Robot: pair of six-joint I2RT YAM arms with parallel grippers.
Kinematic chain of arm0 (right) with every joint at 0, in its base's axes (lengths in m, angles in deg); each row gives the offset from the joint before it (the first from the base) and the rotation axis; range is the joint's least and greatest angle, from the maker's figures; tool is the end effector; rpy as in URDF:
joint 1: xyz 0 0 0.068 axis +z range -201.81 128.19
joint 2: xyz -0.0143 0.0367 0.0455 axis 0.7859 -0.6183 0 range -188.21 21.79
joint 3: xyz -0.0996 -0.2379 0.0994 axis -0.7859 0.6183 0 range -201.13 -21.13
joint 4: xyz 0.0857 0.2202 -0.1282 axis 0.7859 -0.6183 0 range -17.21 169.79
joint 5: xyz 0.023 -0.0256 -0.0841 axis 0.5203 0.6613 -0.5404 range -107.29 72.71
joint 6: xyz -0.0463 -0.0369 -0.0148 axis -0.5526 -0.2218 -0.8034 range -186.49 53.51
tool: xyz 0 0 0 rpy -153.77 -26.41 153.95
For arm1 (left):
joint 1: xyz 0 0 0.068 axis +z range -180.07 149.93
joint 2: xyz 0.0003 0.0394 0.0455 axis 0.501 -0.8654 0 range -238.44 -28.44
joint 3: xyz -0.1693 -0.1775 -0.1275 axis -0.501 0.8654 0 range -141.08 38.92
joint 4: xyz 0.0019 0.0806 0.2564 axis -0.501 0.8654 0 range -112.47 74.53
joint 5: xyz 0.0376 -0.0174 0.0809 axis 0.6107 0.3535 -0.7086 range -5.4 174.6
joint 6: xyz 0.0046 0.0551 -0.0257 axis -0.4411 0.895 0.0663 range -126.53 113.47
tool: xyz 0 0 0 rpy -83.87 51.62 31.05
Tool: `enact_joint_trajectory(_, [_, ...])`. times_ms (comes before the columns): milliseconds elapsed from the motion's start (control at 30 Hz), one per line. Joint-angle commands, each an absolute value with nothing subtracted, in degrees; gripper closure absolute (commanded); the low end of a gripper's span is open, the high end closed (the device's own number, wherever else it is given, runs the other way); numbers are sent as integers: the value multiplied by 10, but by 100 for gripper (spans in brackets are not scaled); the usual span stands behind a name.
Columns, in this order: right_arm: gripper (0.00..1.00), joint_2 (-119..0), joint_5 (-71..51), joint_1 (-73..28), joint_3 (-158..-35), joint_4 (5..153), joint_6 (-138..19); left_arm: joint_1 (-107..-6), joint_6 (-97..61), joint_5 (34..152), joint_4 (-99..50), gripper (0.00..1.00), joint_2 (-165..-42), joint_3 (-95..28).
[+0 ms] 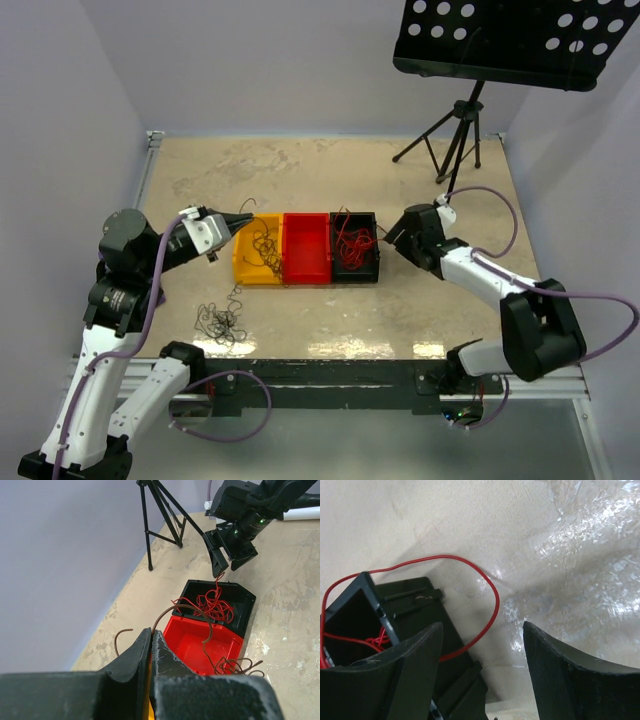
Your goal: Untangle the cables
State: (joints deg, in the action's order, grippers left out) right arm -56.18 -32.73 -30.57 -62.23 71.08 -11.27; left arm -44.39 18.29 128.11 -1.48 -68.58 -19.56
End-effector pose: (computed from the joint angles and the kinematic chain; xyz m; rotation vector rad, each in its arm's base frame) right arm 0.2701 0.0919 0.1874 0.8121 2.2116 0.3437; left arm 0.1312 -0.0658 0.4176 1.0535 1.2368 -0.4707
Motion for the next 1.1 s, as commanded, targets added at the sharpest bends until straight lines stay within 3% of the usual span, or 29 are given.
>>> enact_joint_trajectory(0, [34, -607, -320, -316, -618, 782, -85, -446, 190, 1293, -16, 100, -681, -194])
enact_joint_trajectory(100, [44, -637, -332, -319, -618, 794, -81, -446, 190, 1293, -14, 100, -679, -193])
enact_joint_trajectory(333, [85, -634, -363, -320, -638, 803, -92, -446, 195, 1290, -9, 100, -676, -193])
enact_joint_trajectory(467, [95, -606, -373, -320, -652, 782, -103, -446, 196, 1291, -9, 100, -676, -193])
enact_joint_trajectory(833, [100, -459, -390, -302, -650, 782, -182, -446, 192, 1294, -12, 100, -681, -195])
enact_joint_trajectory(1067, [100, -456, -422, -240, -674, 746, -231, -446, 186, 1298, -21, 100, -688, -196])
